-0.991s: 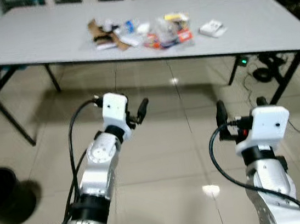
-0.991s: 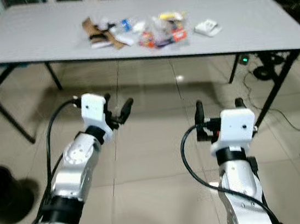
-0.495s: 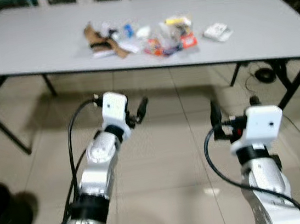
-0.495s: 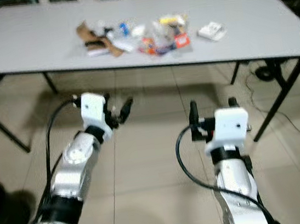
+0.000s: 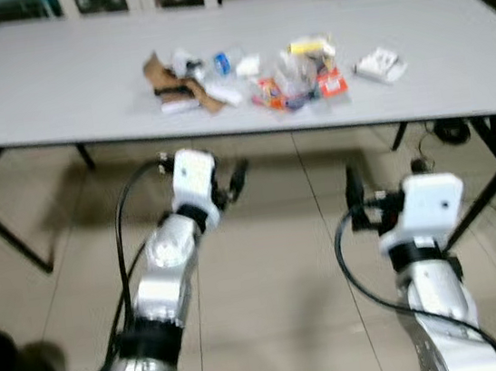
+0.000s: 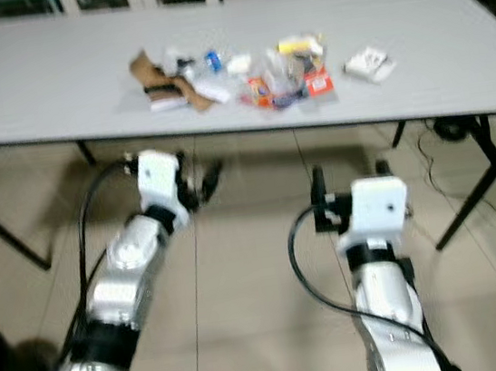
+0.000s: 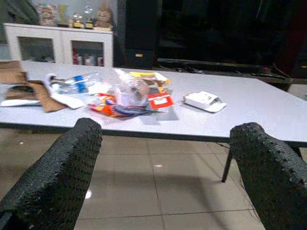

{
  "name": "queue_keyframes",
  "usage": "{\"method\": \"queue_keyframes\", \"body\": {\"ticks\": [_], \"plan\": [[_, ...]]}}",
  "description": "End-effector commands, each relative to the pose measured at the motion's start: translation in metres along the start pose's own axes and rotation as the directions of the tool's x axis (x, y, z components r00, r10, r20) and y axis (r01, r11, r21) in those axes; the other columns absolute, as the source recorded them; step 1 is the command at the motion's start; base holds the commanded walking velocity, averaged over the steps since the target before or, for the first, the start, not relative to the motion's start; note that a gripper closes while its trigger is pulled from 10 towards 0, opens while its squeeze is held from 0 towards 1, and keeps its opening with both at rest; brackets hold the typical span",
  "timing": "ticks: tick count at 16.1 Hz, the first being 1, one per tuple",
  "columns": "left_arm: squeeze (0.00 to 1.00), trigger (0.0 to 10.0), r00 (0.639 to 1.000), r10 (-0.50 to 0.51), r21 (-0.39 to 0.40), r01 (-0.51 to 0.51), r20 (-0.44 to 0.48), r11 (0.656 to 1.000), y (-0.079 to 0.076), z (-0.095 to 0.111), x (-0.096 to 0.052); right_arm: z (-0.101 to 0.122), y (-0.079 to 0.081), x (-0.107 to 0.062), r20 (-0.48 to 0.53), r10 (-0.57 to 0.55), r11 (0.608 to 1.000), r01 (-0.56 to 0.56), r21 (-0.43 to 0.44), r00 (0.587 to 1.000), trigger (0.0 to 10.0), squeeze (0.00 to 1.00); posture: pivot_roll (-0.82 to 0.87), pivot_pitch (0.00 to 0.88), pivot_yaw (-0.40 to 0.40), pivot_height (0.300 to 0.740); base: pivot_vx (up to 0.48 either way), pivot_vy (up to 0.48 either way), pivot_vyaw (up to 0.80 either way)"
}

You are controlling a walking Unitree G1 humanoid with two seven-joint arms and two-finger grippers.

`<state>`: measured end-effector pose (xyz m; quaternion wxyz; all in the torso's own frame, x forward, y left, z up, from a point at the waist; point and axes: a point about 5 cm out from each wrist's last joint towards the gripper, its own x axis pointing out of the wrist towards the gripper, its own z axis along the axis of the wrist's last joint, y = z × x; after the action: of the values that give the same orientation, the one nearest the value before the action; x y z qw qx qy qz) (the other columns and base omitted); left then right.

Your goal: Picking trash to rubbish bin

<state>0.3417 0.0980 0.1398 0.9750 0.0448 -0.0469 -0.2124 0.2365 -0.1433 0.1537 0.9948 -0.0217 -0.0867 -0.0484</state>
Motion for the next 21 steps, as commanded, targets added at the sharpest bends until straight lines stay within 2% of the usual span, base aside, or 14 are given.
{"method": "queue_keyframes", "body": {"ticks": [1, 4, 8, 17, 21], "plan": [[0.0, 10.0, 0.999, -0.039, 0.002, 0.039, 0.005, 0.999, -0.011, 0.003, 0.005, 0.002, -0.009, -0.002, 0.014, -0.039, 0.999, 0.039, -0.016, 0.999, 10.0, 0.0, 0.08, 0.092, -0.004, 0.74, 0.45, 0.0, 0.0], [0.0, 10.0, 0.999, -0.034, -0.001, 0.034, -0.004, 0.999, -0.011, 0.001, 0.005, 0.002, -0.01, -0.001, 0.004, -0.048, 0.999, 0.048, -0.015, 0.999, 10.0, 0.0, 0.07, 0.091, -0.005, 0.74, 0.45, 0.0, -0.34], [0.0, 10.0, 1.0, -0.023, -0.002, 0.023, -0.014, 1.0, -0.011, -0.001, 0.006, 0.002, -0.01, 0.0, 0.003, -0.049, 0.998, 0.049, -0.029, 0.999, 10.0, 0.0, 0.07, 0.09, -0.01, 0.74, 0.441, 0.0, -0.79], [0.0, 10.0, 1.0, -0.01, -0.014, 0.009, -0.018, 1.0, -0.013, -0.003, 0.008, 0.005, -0.005, 0.001, 0.013, -0.028, 0.997, 0.029, -0.066, 1.0, 10.0, 0.0, 0.07, 0.089, -0.005, 0.74, 0.0, 0.0, -0.78], [0.0, 10.0, 0.999, 0.023, -0.023, -0.024, -0.024, 0.999, -0.01, -0.001, 0.011, 0.005, 0.004, 0.004, 0.011, 0.045, 0.997, -0.044, -0.07, 0.999, 10.0, 0.0, 0.07, 0.084, -0.001, 0.74, 0.0, 0.0, -0.55]]}}
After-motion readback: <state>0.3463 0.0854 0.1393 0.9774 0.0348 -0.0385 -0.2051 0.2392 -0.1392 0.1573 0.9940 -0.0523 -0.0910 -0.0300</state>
